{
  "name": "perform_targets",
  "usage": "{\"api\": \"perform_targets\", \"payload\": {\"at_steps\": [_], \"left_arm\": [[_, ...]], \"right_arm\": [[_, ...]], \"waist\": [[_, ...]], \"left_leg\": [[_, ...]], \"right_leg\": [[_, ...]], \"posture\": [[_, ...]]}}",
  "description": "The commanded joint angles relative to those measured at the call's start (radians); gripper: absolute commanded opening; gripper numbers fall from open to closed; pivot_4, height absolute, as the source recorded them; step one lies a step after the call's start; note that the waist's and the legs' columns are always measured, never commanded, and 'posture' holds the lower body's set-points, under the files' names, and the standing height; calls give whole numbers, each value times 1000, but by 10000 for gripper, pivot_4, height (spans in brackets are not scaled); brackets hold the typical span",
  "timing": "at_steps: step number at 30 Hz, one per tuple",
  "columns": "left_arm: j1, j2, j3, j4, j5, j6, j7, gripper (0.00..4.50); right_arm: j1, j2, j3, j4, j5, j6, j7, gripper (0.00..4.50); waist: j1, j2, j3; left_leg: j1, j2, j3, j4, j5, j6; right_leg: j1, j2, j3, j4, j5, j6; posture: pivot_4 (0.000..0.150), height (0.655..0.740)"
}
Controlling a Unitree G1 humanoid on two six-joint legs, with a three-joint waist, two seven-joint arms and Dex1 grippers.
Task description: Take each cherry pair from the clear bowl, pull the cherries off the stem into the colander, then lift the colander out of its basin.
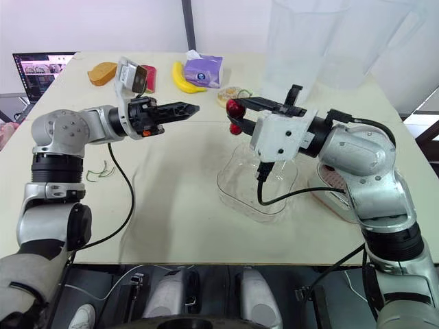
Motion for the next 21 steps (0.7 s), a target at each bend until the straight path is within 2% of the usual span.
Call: {"api": "perform_targets", "payload": {"at_steps": [1,4,7,13,21], "left_arm": [[-4,-1,16,-40,-11,-5,10,111],[9,-3,11,-59,-11,-7,12,111],[76,21,-42,-168,13,-57,-35,111],[228,97,-187,-380,158,-354,-175,111],[238,95,-194,-370,190,-426,-169,111]], "right_arm": [[1,-4,-33,-57,81,167,-7,8249],[55,-61,-6,-57,79,230,28,8249],[124,-111,30,-55,81,319,45,8249],[143,-98,58,7,64,367,19,8249],[125,-31,96,33,82,397,0,8249]], "waist": [[0,0,0],[3,0,0],[2,0,0],[-4,0,0],[2,0,0]], "left_leg": [[0,0,0,0,0,0],[0,0,0,0,0,0],[-1,-1,0,0,-1,2],[0,0,1,0,-1,1],[-1,-1,1,0,-3,6]], "right_leg": [[0,0,0,0,0,0],[0,0,0,0,0,0],[0,0,0,-1,0,0],[-1,1,1,-1,0,0],[0,1,1,-2,0,0]], "posture": [[1500,7400],[1500,7400],[1500,7400],[1500,7400],[1500,7400]]}}
